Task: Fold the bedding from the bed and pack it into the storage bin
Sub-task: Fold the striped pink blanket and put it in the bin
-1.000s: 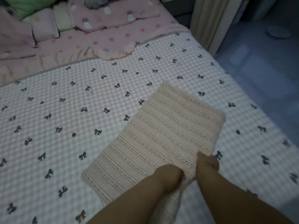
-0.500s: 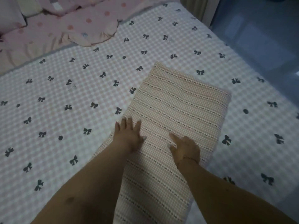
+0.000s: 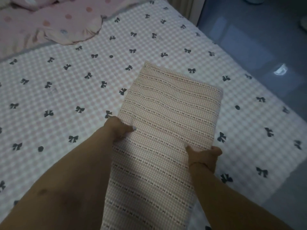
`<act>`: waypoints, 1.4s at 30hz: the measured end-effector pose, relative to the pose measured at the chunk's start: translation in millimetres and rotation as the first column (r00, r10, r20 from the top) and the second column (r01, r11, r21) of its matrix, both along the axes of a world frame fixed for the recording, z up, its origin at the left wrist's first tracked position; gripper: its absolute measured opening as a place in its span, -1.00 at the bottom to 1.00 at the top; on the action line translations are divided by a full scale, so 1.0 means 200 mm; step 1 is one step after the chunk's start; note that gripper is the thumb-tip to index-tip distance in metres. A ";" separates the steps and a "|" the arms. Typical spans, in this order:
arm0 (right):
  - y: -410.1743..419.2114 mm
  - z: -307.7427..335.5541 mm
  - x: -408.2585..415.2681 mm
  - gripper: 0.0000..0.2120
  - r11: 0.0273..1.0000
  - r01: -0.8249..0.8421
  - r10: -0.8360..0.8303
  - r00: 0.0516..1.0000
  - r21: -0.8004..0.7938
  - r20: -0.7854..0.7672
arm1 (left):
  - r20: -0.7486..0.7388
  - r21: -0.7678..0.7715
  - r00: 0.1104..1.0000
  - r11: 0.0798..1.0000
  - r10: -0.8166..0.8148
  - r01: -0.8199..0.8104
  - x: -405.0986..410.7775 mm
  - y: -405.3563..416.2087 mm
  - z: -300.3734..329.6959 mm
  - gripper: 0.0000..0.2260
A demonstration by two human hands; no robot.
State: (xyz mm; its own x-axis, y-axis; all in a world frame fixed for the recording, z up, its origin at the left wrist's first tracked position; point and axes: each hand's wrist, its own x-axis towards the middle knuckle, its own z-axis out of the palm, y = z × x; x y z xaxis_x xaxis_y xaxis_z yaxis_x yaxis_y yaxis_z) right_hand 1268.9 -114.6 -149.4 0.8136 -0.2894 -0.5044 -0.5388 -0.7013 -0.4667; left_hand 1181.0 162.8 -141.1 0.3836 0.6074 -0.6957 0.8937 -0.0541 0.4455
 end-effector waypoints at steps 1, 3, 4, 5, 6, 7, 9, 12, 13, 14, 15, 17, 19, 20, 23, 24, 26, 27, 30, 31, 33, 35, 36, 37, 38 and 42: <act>-0.01 0.02 0.00 -0.16 0.999 0.028 -0.027 1.000 0.041 -0.009 | 0.017 -0.052 0.997 0.996 0.072 -0.071 0.00 -0.01 0.03 -0.19; -0.02 0.06 -0.02 -0.28 0.996 0.051 -0.052 0.999 0.074 0.004 | 0.052 -0.132 0.977 0.971 0.206 -0.198 -0.01 -0.03 0.09 -0.29; -0.03 0.09 -0.03 -0.33 0.995 0.046 -0.049 0.998 0.086 0.028 | 0.076 -0.178 0.966 0.957 0.246 -0.229 -0.02 -0.06 0.14 -0.36; -0.04 0.12 -0.04 -0.38 0.994 0.033 -0.039 0.998 0.103 0.059 | 0.108 -0.214 0.955 0.945 0.276 -0.249 -0.03 -0.08 0.19 -0.46; -0.05 0.16 -0.05 -0.42 0.992 0.016 -0.027 0.995 0.125 0.093 | 0.150 -0.238 0.940 0.934 0.308 -0.268 -0.05 -0.10 0.24 -0.55; -0.06 0.20 -0.05 -0.46 0.989 -0.002 -0.018 0.992 0.151 0.128 | 0.185 -0.266 0.923 0.921 0.337 -0.283 -0.07 -0.13 0.30 -0.58; -0.06 0.29 -0.04 -0.56 0.978 -0.033 -0.010 0.979 0.208 0.203 | 0.225 -0.311 0.889 0.894 0.399 -0.323 -0.10 -0.16 0.42 -0.55; -0.02 0.45 -0.01 -0.73 0.957 -0.094 0.008 0.954 0.274 0.299 | 0.284 -0.308 0.846 0.878 0.452 -0.366 -0.17 -0.17 0.62 -0.65; 0.00 0.51 0.01 -0.80 0.946 -0.122 0.018 0.946 0.300 0.325 | 0.313 -0.304 0.828 0.875 0.466 -0.378 -0.19 -0.16 0.68 -0.73; 0.03 0.57 0.03 -0.88 0.929 -0.160 0.037 0.937 0.335 0.348 | 0.344 -0.303 0.803 0.867 0.487 -0.396 -0.22 -0.14 0.73 -0.79; 0.06 0.64 0.07 -0.94 0.904 -0.206 0.065 0.932 0.374 0.357 | 0.374 -0.300 0.772 0.855 0.514 -0.424 -0.26 -0.12 0.79 -0.79; 0.14 0.76 0.15 -0.96 0.824 -0.304 0.157 0.934 0.478 0.322 | 0.406 -0.303 0.752 0.853 0.519 -0.425 -0.34 -0.07 0.91 -0.69; 0.19 0.89 0.21 -0.84 0.719 -0.408 0.325 0.913 0.563 0.247 | 0.450 -0.306 0.731 0.857 0.513 -0.414 -0.43 -0.03 1.00 -0.75; 0.21 0.96 0.23 -0.75 0.665 -0.461 0.417 0.882 0.588 0.221 | 0.475 -0.297 0.713 0.857 0.516 -0.422 -0.47 -0.02 1.06 -0.80; 0.26 1.12 0.28 -0.58 0.562 -0.567 0.533 0.805 0.602 0.260 | 0.546 -0.248 0.673 0.864 0.499 -0.439 -0.58 0.01 1.19 -0.80; 0.29 1.17 0.30 -0.57 0.537 -0.595 0.547 0.785 0.598 0.290 | 0.567 -0.232 0.653 0.858 0.502 -0.459 -0.61 0.01 1.22 -0.78; 0.35 1.25 0.33 -0.55 0.486 -0.668 0.609 0.722 0.564 0.330 | 0.598 -0.207 0.587 0.814 0.545 -0.543 -0.65 0.02 1.27 -0.80; 0.38 1.29 0.34 -0.51 0.458 -0.720 0.665 0.666 0.521 0.337 | 0.606 -0.211 0.552 0.785 0.573 -0.583 -0.65 0.02 1.30 -0.81; 0.49 1.35 0.37 -0.31 0.302 -0.932 0.890 0.350 0.199 0.292 | 0.627 -0.293 0.448 0.726 0.637 -0.622 -0.68 0.02 1.33 -0.63; 0.52 1.35 0.38 -0.26 0.245 -0.965 0.932 0.262 0.096 0.252 | 0.626 -0.321 0.417 0.705 0.659 -0.632 -0.69 0.04 1.32 -0.46; 0.58 1.33 0.39 -0.25 0.183 -0.983 0.965 0.174 -0.031 0.197 | 0.615 -0.336 0.384 0.670 0.688 -0.662 -0.73 0.07 1.31 -0.22; 0.63 1.30 0.40 -0.31 0.180 -0.978 0.967 0.156 -0.107 0.201 | 0.620 -0.336 0.393 0.682 0.679 -0.649 -0.73 0.10 1.30 -0.25; 0.66 1.30 0.41 -0.34 0.210 -0.970 0.956 0.178 -0.122 0.234 | 0.630 -0.326 0.394 0.689 0.669 -0.648 -0.71 0.11 1.30 -0.32; 0.68 1.31 0.42 -0.36 0.252 -0.961 0.935 0.211 -0.117 0.286 | 0.650 -0.308 0.392 0.696 0.652 -0.648 -0.69 0.13 1.32 -0.40; 0.71 1.32 0.43 -0.38 0.293 -0.951 0.902 0.240 -0.100 0.360 | 0.672 -0.288 0.383 0.700 0.634 -0.654 -0.66 0.15 1.33 -0.47; 0.81 1.45 0.49 -0.45 0.407 -0.913 0.714 0.321 0.004 0.622 | 0.789 -0.235 0.300 0.715 0.536 -0.658 -0.55 0.25 1.49 -0.58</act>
